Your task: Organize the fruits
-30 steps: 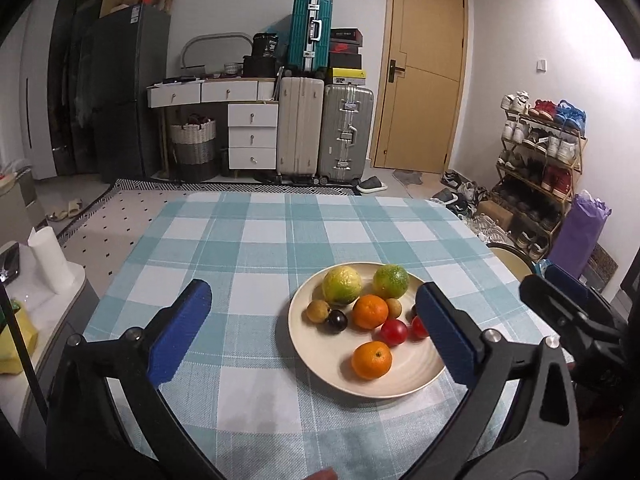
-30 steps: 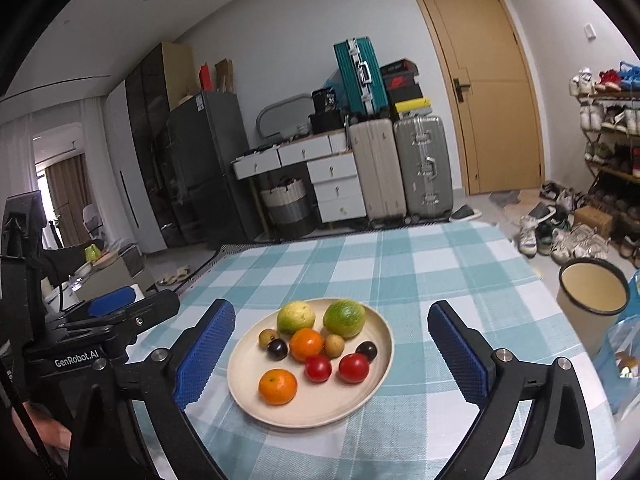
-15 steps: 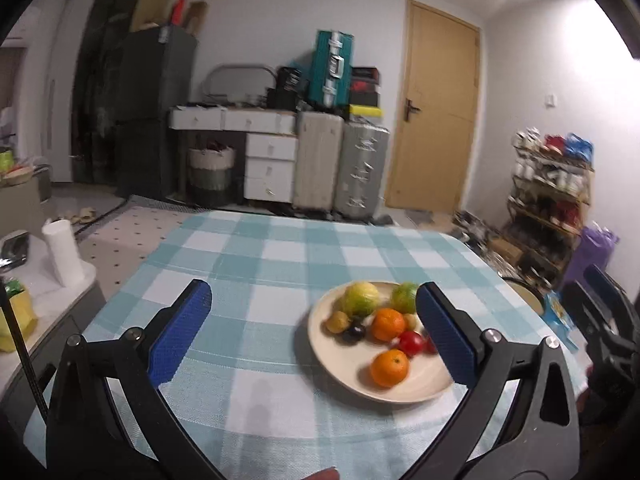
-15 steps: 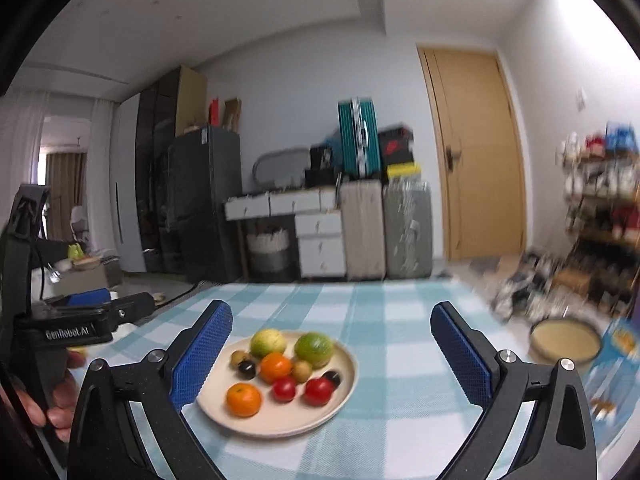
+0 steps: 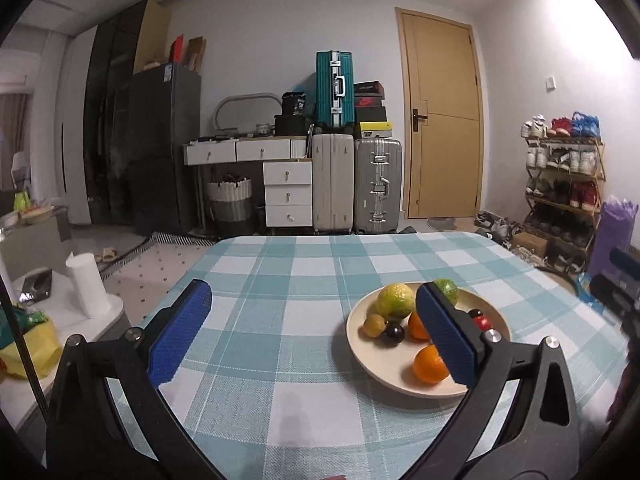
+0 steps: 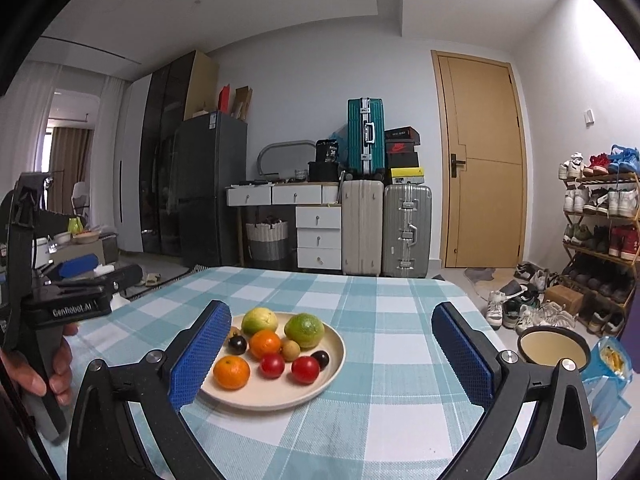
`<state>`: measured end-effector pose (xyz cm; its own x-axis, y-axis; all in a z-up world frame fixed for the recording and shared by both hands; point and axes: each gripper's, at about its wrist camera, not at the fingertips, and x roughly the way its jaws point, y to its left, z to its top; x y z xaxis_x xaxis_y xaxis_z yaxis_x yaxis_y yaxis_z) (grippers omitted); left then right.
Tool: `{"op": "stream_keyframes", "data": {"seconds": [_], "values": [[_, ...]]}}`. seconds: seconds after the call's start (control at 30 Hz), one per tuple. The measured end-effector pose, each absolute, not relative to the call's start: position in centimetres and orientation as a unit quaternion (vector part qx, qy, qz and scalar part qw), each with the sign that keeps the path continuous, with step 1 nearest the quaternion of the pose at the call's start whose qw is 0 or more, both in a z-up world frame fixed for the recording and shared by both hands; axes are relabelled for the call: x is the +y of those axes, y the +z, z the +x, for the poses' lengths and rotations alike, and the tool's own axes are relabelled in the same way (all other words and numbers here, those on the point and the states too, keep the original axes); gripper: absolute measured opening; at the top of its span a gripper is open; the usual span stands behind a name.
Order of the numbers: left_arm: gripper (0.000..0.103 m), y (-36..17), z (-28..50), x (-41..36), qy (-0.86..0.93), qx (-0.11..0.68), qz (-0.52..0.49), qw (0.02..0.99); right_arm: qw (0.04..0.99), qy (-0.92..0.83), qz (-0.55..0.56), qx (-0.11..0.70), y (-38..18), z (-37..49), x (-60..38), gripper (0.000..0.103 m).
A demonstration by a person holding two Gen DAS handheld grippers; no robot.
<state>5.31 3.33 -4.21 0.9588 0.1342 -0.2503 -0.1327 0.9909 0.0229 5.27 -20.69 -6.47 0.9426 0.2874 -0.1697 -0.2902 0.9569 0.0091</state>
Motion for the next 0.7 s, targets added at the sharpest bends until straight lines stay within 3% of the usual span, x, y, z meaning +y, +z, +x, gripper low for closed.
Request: {"op": "stream_keyframes", "data": {"seconds": [0.3,0.7], "values": [[0.102,-6.2,6.6,4.7,0.049,0.156,-0.024,0.986,0.976,0.145,-0.002,0.162,-8.0,7.3,-20.6,0.103],[0.102,-6.2,6.3,4.1,0.036,0.154,-0.008,0.987,0.974,0.165,-0.018,0.151,-7.9,7.0,-19.9,0.103]]}}
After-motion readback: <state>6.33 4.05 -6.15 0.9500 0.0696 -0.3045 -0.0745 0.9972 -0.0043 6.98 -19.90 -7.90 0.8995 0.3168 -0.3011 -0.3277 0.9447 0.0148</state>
